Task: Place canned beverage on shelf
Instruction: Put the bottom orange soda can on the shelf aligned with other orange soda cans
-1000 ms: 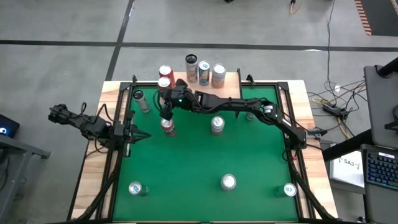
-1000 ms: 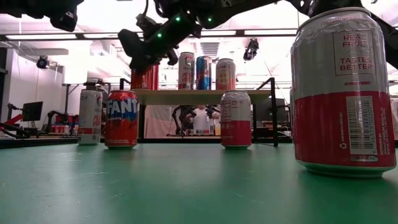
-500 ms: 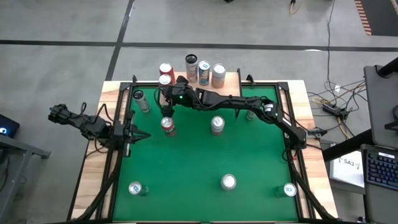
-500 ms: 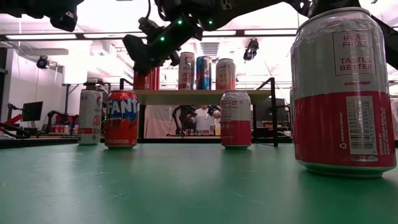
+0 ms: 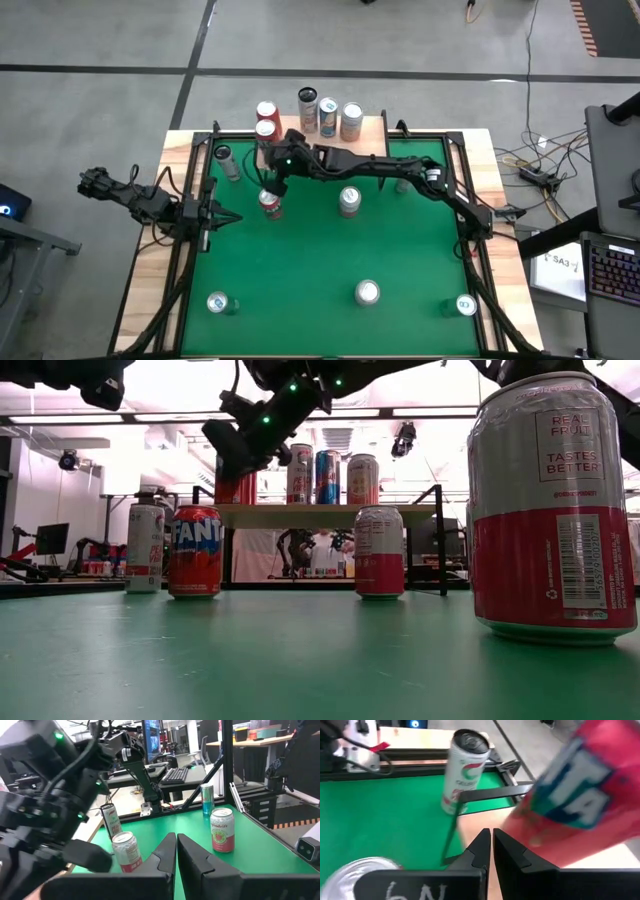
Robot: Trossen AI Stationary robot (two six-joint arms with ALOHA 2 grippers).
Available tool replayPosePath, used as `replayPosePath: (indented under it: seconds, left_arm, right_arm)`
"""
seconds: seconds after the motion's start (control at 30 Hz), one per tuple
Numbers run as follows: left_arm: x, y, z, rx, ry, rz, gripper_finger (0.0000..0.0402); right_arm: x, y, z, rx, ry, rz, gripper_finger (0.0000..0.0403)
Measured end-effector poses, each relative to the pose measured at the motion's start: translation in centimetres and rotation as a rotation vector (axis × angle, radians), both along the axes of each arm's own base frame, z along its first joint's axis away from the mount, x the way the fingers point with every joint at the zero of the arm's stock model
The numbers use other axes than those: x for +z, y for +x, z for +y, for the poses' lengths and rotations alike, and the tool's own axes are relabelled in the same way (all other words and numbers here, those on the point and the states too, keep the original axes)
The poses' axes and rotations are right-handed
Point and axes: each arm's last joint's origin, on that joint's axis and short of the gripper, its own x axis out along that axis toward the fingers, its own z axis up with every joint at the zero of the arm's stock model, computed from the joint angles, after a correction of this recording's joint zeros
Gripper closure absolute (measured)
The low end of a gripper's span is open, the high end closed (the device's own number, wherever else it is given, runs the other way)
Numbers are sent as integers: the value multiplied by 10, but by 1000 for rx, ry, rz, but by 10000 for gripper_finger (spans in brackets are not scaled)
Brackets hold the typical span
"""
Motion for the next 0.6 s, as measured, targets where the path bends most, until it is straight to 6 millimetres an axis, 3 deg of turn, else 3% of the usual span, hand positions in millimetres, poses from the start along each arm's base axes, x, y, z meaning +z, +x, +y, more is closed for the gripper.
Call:
replayPosePath:
  seconds: [0.4,0.6]
  left_arm:
    - [0,0,0,6,16,-2,402]
    - [0,0,0,7,8,-2,402]
  right_arm:
    - [2,-7,-29,-55,0,-6,390]
    - [-2,-8,-27,-73,33,10,390]
